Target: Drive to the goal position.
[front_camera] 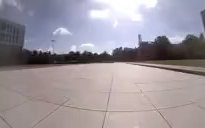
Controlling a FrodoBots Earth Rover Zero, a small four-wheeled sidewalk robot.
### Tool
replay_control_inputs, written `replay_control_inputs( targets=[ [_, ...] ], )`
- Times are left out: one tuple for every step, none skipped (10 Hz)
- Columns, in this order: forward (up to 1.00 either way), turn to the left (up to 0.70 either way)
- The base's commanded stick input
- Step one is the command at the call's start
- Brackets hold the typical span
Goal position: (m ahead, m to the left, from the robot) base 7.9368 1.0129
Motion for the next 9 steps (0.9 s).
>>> replay_control_inputs(
  targets=[
    [0.7, 0.0],
    [0.7, 0.0],
    [0.7, 0.0],
    [0.7, 0.0],
    [0.7, 0.0],
    [0.7, 0.0],
    [0.7, 0.0],
    [0.7, 0.0],
    [0.7, 0.0]
  ],
)
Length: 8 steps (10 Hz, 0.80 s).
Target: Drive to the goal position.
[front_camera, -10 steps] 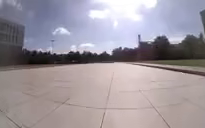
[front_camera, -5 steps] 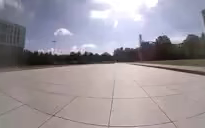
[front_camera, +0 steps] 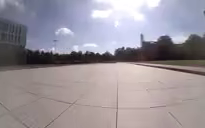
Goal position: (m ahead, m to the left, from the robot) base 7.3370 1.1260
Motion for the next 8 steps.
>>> replay_control_inputs(
  targets=[
    [0.7, 0.0],
    [0.7, 0.0],
    [0.7, 0.0],
    [0.7, 0.0],
    [0.7, 0.0],
    [0.7, 0.0],
    [0.7, 0.0],
    [0.7, 0.0]
  ],
)
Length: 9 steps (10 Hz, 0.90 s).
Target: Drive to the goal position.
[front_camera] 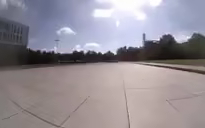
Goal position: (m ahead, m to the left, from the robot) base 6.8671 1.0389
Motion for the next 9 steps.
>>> replay_control_inputs(
  targets=[
    [0.7, 0.0],
    [0.7, 0.0],
    [0.7, 0.0],
    [0.7, 0.0],
    [0.7, 0.0],
    [0.7, 0.0],
    [0.7, 0.0],
    [0.7, 0.0],
    [0.7, 0.0]
  ],
)
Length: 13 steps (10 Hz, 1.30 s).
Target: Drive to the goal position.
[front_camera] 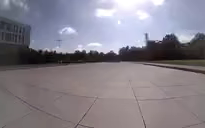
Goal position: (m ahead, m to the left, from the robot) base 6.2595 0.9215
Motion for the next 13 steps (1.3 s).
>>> replay_control_inputs(
  targets=[
    [0.7, 0.0],
    [0.7, 0.0],
    [0.7, 0.0],
    [0.7, 0.0],
    [0.7, 0.0],
    [0.7, 0.0],
    [0.7, 0.0],
    [0.7, 0.0],
    [0.7, 0.0],
    [0.7, 0.0],
    [0.7, 0.0],
    [0.7, 0.0],
    [0.7, -0.03]
  ],
)
